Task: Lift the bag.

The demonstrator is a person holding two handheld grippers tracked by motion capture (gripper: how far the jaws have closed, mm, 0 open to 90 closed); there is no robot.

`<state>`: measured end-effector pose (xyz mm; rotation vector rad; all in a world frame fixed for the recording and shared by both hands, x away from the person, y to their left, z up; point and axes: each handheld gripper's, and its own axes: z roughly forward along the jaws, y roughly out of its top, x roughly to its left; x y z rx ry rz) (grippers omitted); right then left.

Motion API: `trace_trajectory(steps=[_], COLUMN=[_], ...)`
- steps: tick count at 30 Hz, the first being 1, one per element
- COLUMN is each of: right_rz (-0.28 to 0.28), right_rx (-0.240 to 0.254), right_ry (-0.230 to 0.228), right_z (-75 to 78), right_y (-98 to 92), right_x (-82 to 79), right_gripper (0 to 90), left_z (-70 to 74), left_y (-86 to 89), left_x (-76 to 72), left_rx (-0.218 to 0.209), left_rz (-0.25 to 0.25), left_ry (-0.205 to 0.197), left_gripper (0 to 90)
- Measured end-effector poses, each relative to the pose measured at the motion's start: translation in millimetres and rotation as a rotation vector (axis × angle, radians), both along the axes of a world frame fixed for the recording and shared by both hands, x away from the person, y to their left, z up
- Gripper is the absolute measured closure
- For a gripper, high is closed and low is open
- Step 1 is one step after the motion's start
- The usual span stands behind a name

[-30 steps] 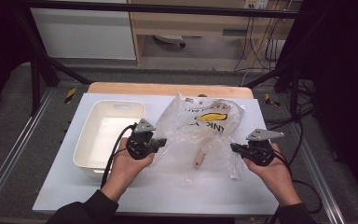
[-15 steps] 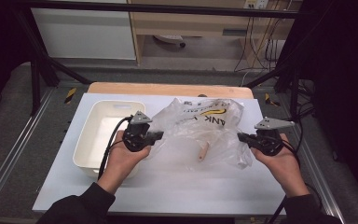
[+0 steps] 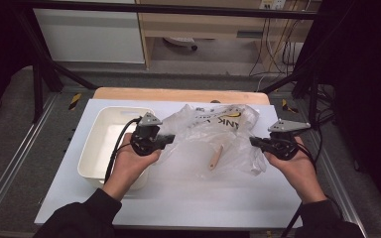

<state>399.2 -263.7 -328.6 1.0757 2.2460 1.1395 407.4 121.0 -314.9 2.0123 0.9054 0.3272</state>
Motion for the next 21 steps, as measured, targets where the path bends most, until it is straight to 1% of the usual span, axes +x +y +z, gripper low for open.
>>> trace_trajectory(steps=[2, 8, 12, 14, 16, 17, 19, 21], right_rz=[0.007, 0.03, 0.036, 0.04, 0.039, 0.04, 0.034, 0.031], right_rx=[-0.004, -0.014, -0.011, -0.013, 0.0, -0.003, -0.002, 0.013], right_ry=[0.001, 0.002, -0.005, -0.009, -0.009, -0.011, -0.011, -0.01], right_z=[2.6, 8.0, 15.2, 20.0, 24.3, 26.1, 28.8, 31.5], right_y=[4.2, 17.7, 23.7, 25.2, 26.0, 25.7, 24.5, 22.5], right_x=[4.5, 19.2, 27.0, 29.4, 31.8, 33.4, 36.6, 39.9], right_gripper=[90.0, 90.0, 90.0, 90.0, 90.0, 90.0, 90.0, 90.0], left_z=[2.1, 7.0, 10.2, 13.1, 16.1, 17.5, 19.8, 22.3], left_y=[0.6, 6.0, 10.4, 12.7, 14.3, 14.9, 16.0, 17.2], left_x=[3.6, 15.0, 23.1, 27.4, 31.5, 33.4, 37.3, 40.5], left_rx=[0.008, 0.014, 0.008, 0.014, 0.013, 0.015, 0.013, 0.009], left_rz=[0.002, 0.003, 0.013, 0.014, 0.019, 0.019, 0.018, 0.02], left_ry=[-0.002, 0.001, 0.003, 0.005, 0.006, 0.007, 0.015, 0.016], left_gripper=[90.0, 90.0, 90.0, 90.0, 90.0, 90.0, 90.0, 90.0])
